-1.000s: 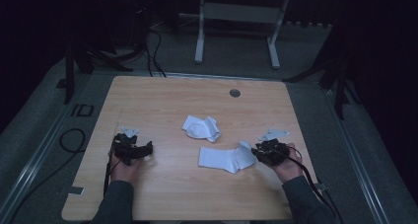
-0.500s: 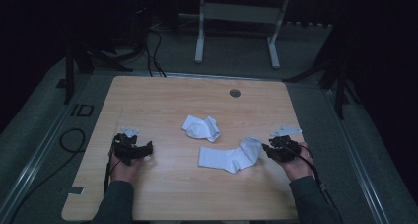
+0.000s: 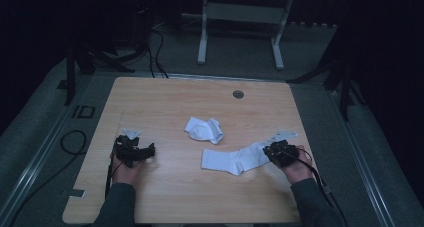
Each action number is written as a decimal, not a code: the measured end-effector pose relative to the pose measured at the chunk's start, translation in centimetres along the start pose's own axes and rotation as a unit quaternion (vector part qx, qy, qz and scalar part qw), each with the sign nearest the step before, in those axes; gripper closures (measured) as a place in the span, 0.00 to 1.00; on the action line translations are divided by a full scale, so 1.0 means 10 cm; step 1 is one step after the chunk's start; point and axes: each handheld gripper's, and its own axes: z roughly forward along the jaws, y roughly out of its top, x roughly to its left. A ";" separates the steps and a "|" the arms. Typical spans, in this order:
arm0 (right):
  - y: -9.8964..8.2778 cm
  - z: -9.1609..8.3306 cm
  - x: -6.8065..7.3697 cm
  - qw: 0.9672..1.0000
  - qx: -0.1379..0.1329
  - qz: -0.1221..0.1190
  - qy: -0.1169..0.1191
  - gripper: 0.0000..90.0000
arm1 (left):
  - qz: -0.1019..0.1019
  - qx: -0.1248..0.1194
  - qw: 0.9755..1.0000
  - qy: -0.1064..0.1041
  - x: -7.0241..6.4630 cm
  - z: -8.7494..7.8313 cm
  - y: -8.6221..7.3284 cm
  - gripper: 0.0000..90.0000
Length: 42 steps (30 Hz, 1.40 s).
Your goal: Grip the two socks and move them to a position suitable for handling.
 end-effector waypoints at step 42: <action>0.27 0.42 0.88 0.983 0.031 -0.110 0.144 0.94 | 0.000 0.000 1.000 0.000 0.00 0.00 0.00 0.17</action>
